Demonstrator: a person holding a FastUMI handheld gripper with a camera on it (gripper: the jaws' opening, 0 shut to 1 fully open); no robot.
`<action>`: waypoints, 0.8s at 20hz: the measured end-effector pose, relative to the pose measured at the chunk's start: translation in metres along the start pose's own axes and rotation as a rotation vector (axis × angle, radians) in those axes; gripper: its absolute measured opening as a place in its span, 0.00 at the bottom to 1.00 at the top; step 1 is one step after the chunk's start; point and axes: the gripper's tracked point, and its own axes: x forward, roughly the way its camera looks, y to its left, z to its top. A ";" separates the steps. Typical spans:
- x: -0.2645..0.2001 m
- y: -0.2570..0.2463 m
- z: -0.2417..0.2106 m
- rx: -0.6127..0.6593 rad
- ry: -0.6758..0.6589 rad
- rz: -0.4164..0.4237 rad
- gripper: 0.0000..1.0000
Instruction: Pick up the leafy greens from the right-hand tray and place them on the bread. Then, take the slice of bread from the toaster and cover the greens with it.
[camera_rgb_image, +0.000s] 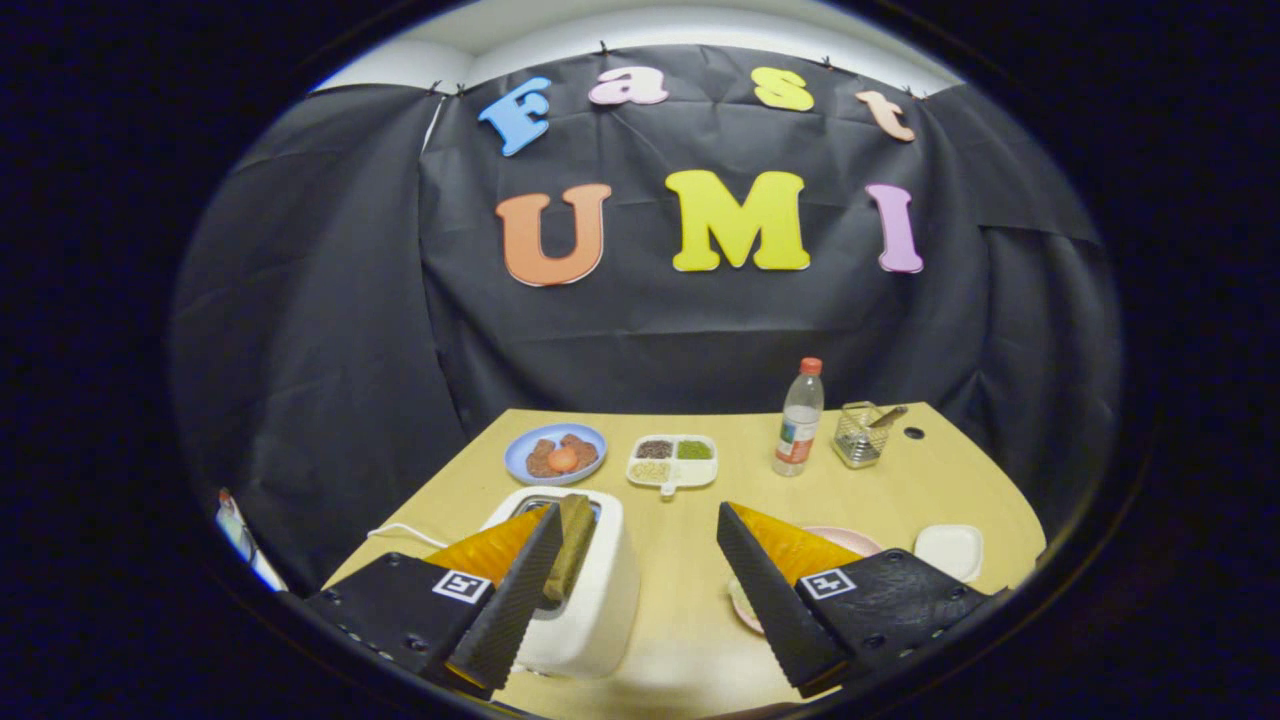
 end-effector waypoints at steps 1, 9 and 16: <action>0.010 0.006 -0.001 0.004 0.019 0.006 0.96; 0.067 0.038 -0.030 0.004 0.164 0.030 0.79; 0.061 0.052 -0.026 -0.037 0.196 0.039 0.10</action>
